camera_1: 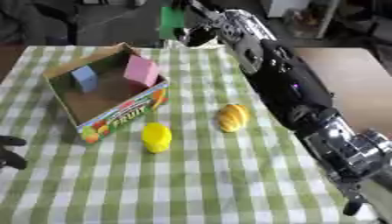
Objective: Pick up objects on the table and place them in the box.
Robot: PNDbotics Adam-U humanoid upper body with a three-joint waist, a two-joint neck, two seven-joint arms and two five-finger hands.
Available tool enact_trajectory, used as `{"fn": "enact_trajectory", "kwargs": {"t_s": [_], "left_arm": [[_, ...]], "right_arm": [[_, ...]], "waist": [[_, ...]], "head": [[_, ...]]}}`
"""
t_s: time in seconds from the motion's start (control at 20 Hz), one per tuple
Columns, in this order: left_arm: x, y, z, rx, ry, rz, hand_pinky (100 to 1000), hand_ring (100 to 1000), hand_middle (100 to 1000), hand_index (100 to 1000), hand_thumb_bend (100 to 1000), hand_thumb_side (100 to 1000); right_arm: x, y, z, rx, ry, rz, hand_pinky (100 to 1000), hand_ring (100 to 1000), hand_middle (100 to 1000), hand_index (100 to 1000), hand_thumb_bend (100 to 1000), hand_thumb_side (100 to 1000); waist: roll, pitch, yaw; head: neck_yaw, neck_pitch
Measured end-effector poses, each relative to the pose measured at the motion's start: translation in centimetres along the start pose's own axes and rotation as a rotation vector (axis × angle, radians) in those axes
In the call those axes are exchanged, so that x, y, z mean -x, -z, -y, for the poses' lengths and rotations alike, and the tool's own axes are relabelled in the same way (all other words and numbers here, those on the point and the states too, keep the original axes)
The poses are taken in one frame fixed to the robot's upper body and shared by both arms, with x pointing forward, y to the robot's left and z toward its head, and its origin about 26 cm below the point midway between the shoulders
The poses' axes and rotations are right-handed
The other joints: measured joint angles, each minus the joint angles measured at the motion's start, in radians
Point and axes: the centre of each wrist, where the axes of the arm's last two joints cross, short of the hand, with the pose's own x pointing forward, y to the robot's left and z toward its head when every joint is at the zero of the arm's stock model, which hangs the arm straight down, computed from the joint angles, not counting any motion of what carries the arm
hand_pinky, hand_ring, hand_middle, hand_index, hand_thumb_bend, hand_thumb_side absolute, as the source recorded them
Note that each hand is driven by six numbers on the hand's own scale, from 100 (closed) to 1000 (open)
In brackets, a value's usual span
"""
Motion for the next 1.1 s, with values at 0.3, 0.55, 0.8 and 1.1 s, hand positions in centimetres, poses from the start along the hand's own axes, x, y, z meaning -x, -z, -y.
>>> {"fn": "enact_trajectory", "kwargs": {"t_s": [0.3, 0.55, 0.8, 1.1], "left_arm": [[-0.2, 0.3, 0.0, 0.009, -0.002, 0.015, 583, 541, 662, 705, 100, 601], [-0.3, 0.4, 0.1, 0.014, -0.001, 0.019, 583, 540, 661, 704, 100, 601], [-0.3, 0.4, 0.0, 0.015, 0.000, 0.020, 583, 540, 661, 704, 100, 601], [-0.4, 0.5, 0.0, 0.015, 0.000, 0.021, 583, 539, 660, 704, 100, 601]], "right_arm": [[-2.6, 1.3, -2.2, -0.045, 0.036, 0.075, 788, 858, 492, 747, 100, 100], [-3.6, 1.8, -3.9, -0.082, 0.053, 0.099, 788, 864, 567, 825, 182, 218], [-3.9, 1.8, -4.2, -0.045, 0.006, 0.095, 800, 890, 749, 921, 365, 494], [-4.0, 1.8, -4.6, -0.026, -0.060, 0.088, 802, 895, 783, 926, 353, 501]], "waist": [[0.003, 0.009, 0.039], [0.003, 0.013, 0.055], [0.001, 0.017, 0.059], [-0.001, 0.018, 0.057]], "head": [[-0.020, 0.000], [-0.029, 0.000], [-0.030, 0.000], [-0.029, 0.000]]}}
